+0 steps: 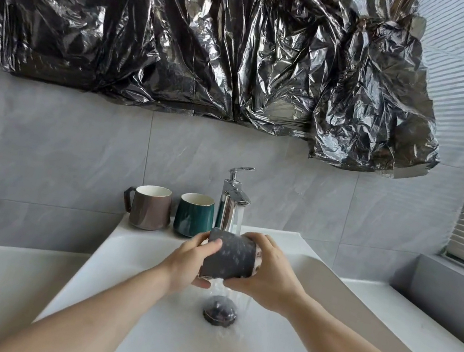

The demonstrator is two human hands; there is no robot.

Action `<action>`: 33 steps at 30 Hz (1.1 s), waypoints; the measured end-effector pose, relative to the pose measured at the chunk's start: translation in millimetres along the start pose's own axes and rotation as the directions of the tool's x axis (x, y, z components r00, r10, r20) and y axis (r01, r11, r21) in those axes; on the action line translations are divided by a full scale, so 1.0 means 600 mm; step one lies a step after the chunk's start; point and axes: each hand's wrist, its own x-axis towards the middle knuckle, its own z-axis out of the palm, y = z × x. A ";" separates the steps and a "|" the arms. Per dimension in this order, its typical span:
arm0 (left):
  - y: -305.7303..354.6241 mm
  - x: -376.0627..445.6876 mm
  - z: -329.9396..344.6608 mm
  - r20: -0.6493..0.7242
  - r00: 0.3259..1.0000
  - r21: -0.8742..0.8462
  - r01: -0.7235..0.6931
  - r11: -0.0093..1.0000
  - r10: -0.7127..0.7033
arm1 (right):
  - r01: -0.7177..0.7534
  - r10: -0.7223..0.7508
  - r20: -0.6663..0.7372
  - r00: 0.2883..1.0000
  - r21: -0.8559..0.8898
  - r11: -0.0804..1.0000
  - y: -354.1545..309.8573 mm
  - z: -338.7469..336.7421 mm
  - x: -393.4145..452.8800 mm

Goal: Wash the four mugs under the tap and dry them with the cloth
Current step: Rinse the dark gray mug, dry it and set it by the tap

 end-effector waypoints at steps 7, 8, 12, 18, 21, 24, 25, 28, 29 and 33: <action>-0.008 0.005 -0.006 -0.083 0.997 0.088 0.008 0.996 -0.001 | 0.013 -0.015 0.009 1.000 0.120 0.993 -0.004 0.004 -0.002; -0.009 0.007 -0.007 -0.086 0.996 0.098 0.012 0.995 -0.004 | 0.014 -0.016 0.011 1.000 0.135 0.991 -0.004 0.004 -0.003; -0.004 0.002 -0.005 -0.067 0.998 0.104 0.004 0.995 0.003 | 0.007 -0.008 0.004 1.000 0.213 0.977 -0.008 0.001 -0.006; 0.002 -0.012 -0.001 -0.011 1.000 0.124 0.000 0.992 0.001 | -0.076 0.061 0.052 0.997 0.360 0.930 -0.004 0.002 -0.005; 0.002 -0.012 -0.001 0.027 1.000 0.126 -0.009 0.992 0.006 | -0.156 0.153 0.042 0.987 0.441 0.884 0.002 0.007 -0.001; 0.000 -0.010 -0.001 0.060 0.998 0.132 0.004 0.991 -0.012 | -0.227 0.235 0.035 0.971 0.432 0.873 0.008 0.006 0.004; 0.000 -0.010 0.000 0.067 0.997 0.137 0.015 0.990 -0.024 | -0.242 0.248 0.040 0.968 0.417 0.876 0.010 0.005 0.005; 0.001 -0.007 -0.002 0.056 0.997 0.134 0.041 0.990 -0.049 | -0.255 0.245 0.078 0.966 0.402 0.879 0.006 0.004 0.001; 0.001 -0.007 -0.003 0.049 0.998 0.133 0.043 0.990 -0.050 | -0.252 0.238 0.087 0.967 0.403 0.880 0.003 0.004 0.000; -0.001 -0.007 -0.002 0.014 0.994 0.214 0.102 0.971 -0.108 | -0.284 0.239 0.153 0.959 0.478 0.831 -0.009 0.003 -0.003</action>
